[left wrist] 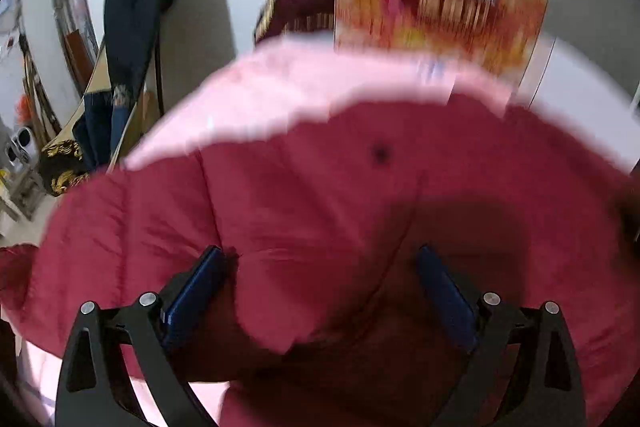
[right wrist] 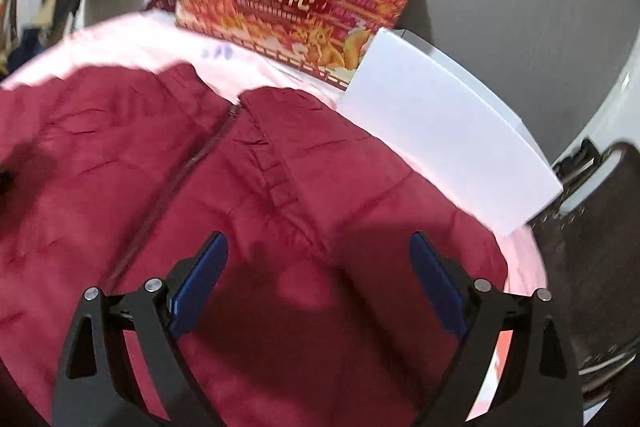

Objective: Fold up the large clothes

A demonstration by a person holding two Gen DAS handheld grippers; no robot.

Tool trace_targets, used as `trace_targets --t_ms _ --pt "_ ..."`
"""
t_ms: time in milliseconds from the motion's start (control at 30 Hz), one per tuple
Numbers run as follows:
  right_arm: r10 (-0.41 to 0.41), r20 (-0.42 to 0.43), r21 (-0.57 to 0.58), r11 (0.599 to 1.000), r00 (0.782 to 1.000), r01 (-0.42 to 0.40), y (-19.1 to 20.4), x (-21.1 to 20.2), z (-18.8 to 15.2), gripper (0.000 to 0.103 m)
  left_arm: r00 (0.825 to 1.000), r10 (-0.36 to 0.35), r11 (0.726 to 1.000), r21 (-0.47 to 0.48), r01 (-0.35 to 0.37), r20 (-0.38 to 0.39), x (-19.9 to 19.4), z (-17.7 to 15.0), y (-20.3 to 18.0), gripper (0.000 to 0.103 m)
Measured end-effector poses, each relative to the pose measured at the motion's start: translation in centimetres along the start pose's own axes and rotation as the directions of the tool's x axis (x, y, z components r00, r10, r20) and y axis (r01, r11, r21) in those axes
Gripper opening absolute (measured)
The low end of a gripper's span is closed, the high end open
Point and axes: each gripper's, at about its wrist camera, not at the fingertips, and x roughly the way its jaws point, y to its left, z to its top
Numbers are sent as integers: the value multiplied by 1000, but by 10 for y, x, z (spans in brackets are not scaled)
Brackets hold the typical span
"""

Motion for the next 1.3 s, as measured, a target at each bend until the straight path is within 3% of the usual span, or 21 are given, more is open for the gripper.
trace_targets --t_ms 133,167,200,267,300,400,500,567,633,700,733,767,800,867,900,1000,1067,1100,1200,1233,1300 --pt "-58 -49 19 998 997 59 1 43 10 88 1000 -27 1000 10 26 10 5 1 -2 100" --pt "-70 -52 45 996 996 73 -3 51 12 74 1000 -29 1000 9 29 1 8 1 -2 100" --pt "-79 -56 66 994 995 83 -7 56 13 49 1000 -31 999 9 31 -2 10 1 -3 100" --pt "-80 -61 108 990 995 86 -17 57 11 21 1000 -31 999 10 31 -4 13 3 -3 100" --pt "-64 -35 139 988 997 68 -24 49 10 11 1000 -29 1000 12 29 -6 14 3 -4 100" --pt "-26 50 248 969 998 13 -63 9 2 9 1000 -28 1000 14 28 -8 15 -1 -1 100" --pt "-14 123 403 915 992 -38 -124 -40 -27 9 1000 -30 999 12 30 -7 15 -3 0 100" --pt "-47 141 520 854 989 -33 -172 -71 -62 9 1000 -29 999 13 29 -7 15 -2 -1 100" --pt "-79 121 641 768 989 -17 -223 -94 -108 10 1000 -27 1000 15 27 -7 15 -2 -2 100" --pt "-124 28 767 639 992 58 -279 -108 -176 16 1000 -24 1000 18 25 -7 15 -3 -2 100" --pt "-124 -51 809 576 991 114 -302 -107 -213 22 1000 -23 1000 19 23 -7 15 -3 -2 100" --pt "-102 -109 837 527 989 146 -317 -104 -242 39 1000 -20 1000 22 20 -8 15 -3 -2 100" --pt "-65 -151 867 472 986 164 -329 -102 -272 51 1000 -17 1000 24 17 -10 15 -4 -3 100" --pt "-9 -174 925 342 985 167 -344 -109 -337 51 1000 -12 999 31 12 -12 15 -4 -4 100" --pt "-14 -175 935 311 984 171 -346 -116 -358 51 1000 -9 999 34 9 -14 15 -4 -4 100" --pt "-98 -162 944 275 982 183 -344 -142 -383 51 1000 -5 999 44 6 -17 15 -5 -5 100" --pt "-130 -93 943 307 987 129 -338 -155 -371 51 1000 -7 999 48 8 -19 14 -6 -5 100" --pt "-128 -52 933 349 990 94 -333 -158 -357 52 1000 -7 999 52 9 -24 14 -6 -5 100" --pt "-82 67 838 546 994 -11 -304 -156 -289 61 999 1 997 76 1 -34 13 -6 -7 100" --pt "-38 116 775 628 992 -67 -284 -151 -259 61 999 3 997 80 -1 -35 11 -6 -8 100" --pt "41 170 685 714 985 -148 -255 -141 -216 63 999 8 996 89 -5 -33 2 -4 -10 100"
